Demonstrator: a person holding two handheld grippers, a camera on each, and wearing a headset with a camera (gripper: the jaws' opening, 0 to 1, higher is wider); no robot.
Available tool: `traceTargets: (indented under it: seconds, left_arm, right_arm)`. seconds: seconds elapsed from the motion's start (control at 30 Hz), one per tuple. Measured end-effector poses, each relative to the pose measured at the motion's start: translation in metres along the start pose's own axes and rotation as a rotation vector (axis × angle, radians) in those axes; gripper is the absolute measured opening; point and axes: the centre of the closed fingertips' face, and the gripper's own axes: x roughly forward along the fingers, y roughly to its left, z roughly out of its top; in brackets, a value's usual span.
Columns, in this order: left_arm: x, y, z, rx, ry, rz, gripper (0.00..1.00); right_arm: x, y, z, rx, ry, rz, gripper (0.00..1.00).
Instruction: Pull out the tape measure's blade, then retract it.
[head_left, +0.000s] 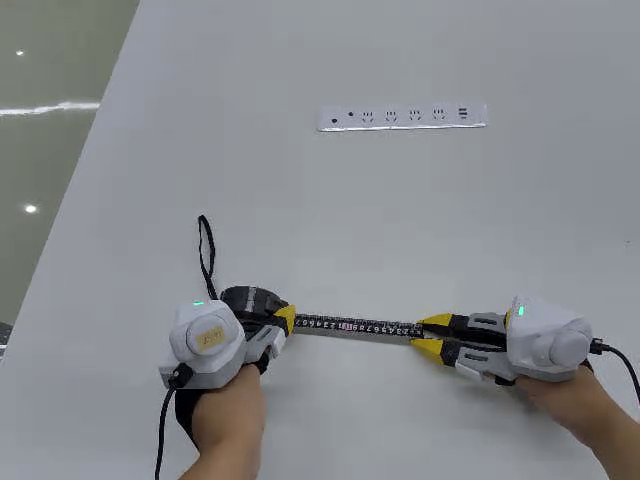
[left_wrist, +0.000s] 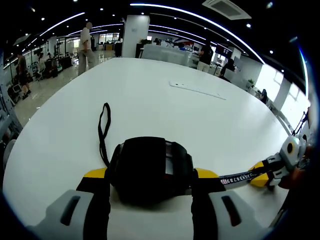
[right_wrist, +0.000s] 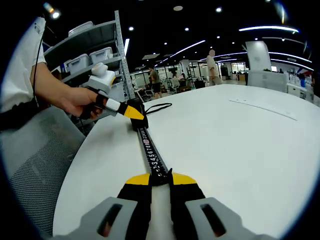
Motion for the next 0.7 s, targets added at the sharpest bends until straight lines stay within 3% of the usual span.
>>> traceTargets:
  seconds: [0.23, 0.7]
  left_arm:
    - [0.0, 0.0, 0.0, 0.001, -0.001, 0.0, 0.63]
    - [0.0, -0.001, -0.001, 0.0, 0.001, -0.001, 0.63]
  right_arm:
    - [0.004, 0.001, 0.001, -0.001, 0.0, 0.007, 0.12]
    - [0.029, 0.01, 0.01, -0.019, 0.005, 0.038, 0.13]
